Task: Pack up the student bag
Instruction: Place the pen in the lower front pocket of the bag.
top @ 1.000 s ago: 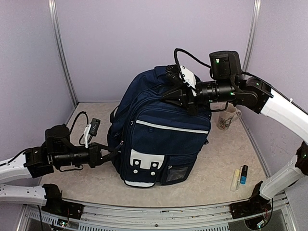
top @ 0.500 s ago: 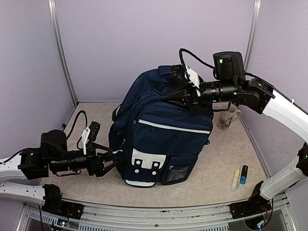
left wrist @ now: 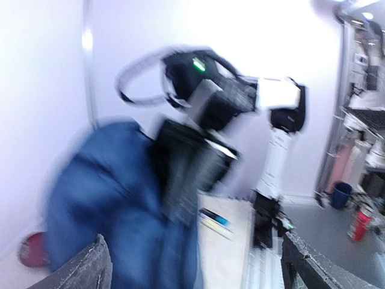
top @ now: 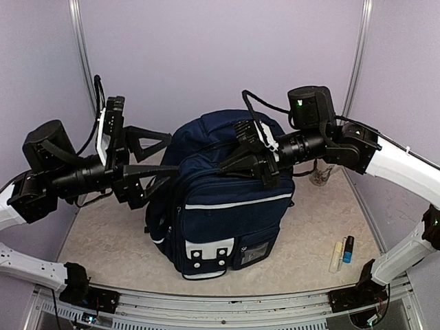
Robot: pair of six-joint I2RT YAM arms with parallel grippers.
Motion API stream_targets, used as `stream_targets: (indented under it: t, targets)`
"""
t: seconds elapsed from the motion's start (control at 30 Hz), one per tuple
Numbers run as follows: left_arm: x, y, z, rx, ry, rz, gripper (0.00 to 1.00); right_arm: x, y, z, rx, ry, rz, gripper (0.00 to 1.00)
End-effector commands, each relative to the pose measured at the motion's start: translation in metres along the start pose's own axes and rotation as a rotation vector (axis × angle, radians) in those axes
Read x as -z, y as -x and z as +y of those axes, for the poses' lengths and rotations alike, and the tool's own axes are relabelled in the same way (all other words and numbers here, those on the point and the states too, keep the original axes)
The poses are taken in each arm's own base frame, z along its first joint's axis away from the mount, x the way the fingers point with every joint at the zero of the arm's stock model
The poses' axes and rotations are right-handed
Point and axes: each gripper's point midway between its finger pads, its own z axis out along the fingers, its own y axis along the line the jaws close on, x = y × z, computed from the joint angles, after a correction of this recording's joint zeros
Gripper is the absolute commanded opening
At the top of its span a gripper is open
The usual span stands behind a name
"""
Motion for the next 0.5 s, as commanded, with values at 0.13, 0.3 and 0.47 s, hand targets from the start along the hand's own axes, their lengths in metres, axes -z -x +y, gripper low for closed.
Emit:
stream_targets:
  t: [0.13, 0.3, 0.47]
  targets:
    - [-0.005, -0.011, 0.098, 0.019, 0.311, 0.114, 0.96, -0.019, -0.029, 0.053, -0.075, 0.198, 0.058, 0.0]
    - [-0.019, -0.047, 0.067, 0.034, 0.087, 0.22, 0.99, -0.019, -0.028, 0.039, -0.06, 0.135, 0.079, 0.0]
    - [-0.011, -0.056, 0.048, 0.024, -0.008, 0.207, 0.99, -0.025, -0.033, 0.033, -0.037, 0.127, 0.106, 0.0]
